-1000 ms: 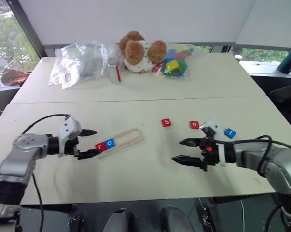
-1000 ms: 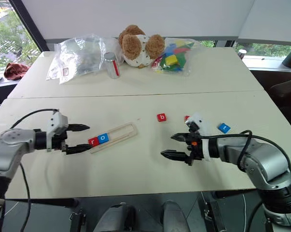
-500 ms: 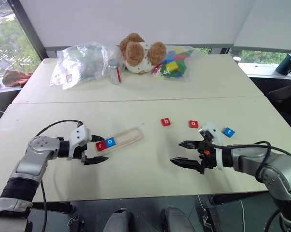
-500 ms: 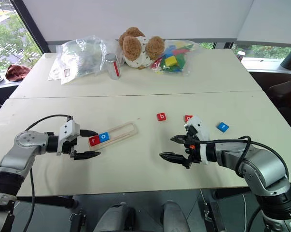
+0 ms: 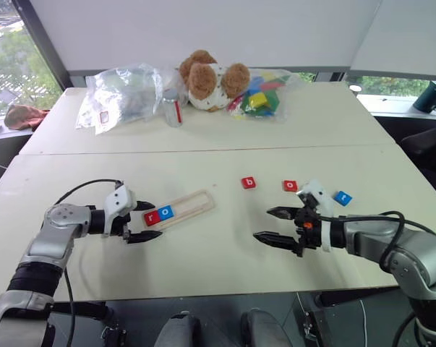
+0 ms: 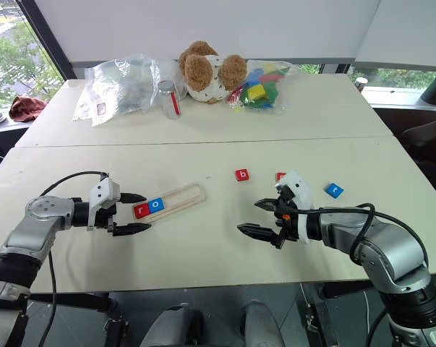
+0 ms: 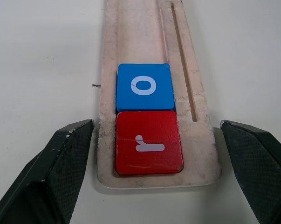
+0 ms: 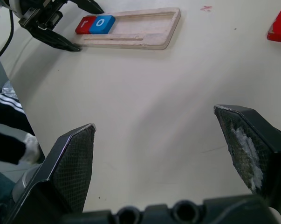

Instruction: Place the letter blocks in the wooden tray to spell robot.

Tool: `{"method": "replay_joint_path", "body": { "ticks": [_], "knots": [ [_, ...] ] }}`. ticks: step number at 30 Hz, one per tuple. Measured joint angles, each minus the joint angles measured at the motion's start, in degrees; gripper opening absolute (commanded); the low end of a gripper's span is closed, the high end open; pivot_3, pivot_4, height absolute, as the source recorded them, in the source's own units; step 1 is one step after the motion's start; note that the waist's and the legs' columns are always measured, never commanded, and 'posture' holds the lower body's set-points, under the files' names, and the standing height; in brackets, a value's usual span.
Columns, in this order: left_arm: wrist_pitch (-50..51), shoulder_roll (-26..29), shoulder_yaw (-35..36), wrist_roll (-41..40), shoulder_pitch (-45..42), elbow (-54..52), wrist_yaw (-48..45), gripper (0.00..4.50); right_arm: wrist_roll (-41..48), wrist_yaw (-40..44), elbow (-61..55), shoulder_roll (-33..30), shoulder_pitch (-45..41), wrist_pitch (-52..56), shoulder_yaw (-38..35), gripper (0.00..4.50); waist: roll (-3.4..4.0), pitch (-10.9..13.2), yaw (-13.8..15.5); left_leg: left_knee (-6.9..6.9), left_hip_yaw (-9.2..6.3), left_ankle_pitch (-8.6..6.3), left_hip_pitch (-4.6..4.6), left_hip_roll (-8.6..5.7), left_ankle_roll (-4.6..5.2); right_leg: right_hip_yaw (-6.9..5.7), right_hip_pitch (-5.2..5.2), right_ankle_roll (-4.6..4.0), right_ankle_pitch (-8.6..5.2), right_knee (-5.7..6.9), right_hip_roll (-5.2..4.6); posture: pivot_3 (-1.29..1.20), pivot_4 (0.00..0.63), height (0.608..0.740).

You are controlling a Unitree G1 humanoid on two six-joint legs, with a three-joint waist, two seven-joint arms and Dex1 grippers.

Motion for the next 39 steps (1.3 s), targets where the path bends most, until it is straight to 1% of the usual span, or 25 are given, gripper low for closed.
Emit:
{"method": "replay_joint_path", "body": {
  "ticks": [13,15,17,18,31,36,39],
  "knots": [
    [3.41,1.07,0.08,0.04,1.41,-3.41,0.68,4.5,-0.12,-1.01,-0.01,1.06,1.85,-0.58,-0.06,4.4,0.0,0.0,-0.04,-0.01,0.0,0.0,0.02,0.01,0.0,0.01,0.01,0.0,0.0,0.0,0.0,0.0,0.15,0.74],
    [3.31,1.07,0.05,0.06,1.38,-3.31,0.75,3.95,-0.45,-1.01,0.01,1.05,1.83,-0.97,-0.06,4.5,0.01,0.0,-0.04,-0.01,0.0,0.0,0.03,0.0,0.0,0.01,0.01,0.0,0.0,0.0,0.0,0.0,0.15,0.74],
    [3.26,1.06,0.06,0.1,1.2,-2.99,0.91,3.16,-0.68,-1.01,0.26,1.05,1.82,-1.28,-0.06,4.5,0.01,0.0,-0.04,-0.01,0.0,0.0,0.03,0.0,0.0,0.01,0.01,0.0,0.0,0.0,0.0,0.0,0.15,0.74],
    [3.18,1.04,-0.01,0.12,1.1,-2.84,0.88,3.09,-0.85,-0.99,0.45,1.04,1.75,-1.41,-0.06,4.5,0.01,0.0,-0.04,-0.01,0.0,0.0,0.03,0.0,0.0,0.01,0.02,0.0,0.0,0.0,0.0,0.0,0.15,0.74],
    [1.03,-0.09,-1.05,1.29,-1.39,-0.73,-0.69,3.09,-1.08,-0.89,1.25,0.58,1.74,-1.76,-2.63,4.5,0.01,-0.01,0.27,0.0,0.0,0.0,0.06,-0.01,0.0,0.0,0.09,0.0,0.0,-0.01,-0.01,0.0,0.15,0.74],
    [0.4,-3.89,-5.71,2.05,-4.46,-2.16,-3.55,3.09,-1.13,-0.06,2.56,-2.08,2.84,-2.19,-7.15,4.5,0.01,-0.01,1.34,0.0,0.0,0.0,0.02,-0.03,0.0,0.0,0.08,0.0,0.0,-0.04,-0.01,0.0,0.15,0.74],
    [-1.01,-7.19,-8.48,3.03,-8.13,-0.33,-5.07,3.09,-1.39,-0.22,3.1,-3.27,4.64,-2.26,-9.43,4.5,-0.01,0.0,1.49,0.03,0.0,0.0,0.0,-0.05,0.01,0.0,0.08,0.0,0.0,-0.04,0.01,0.0,0.15,0.74]
  ]
}}
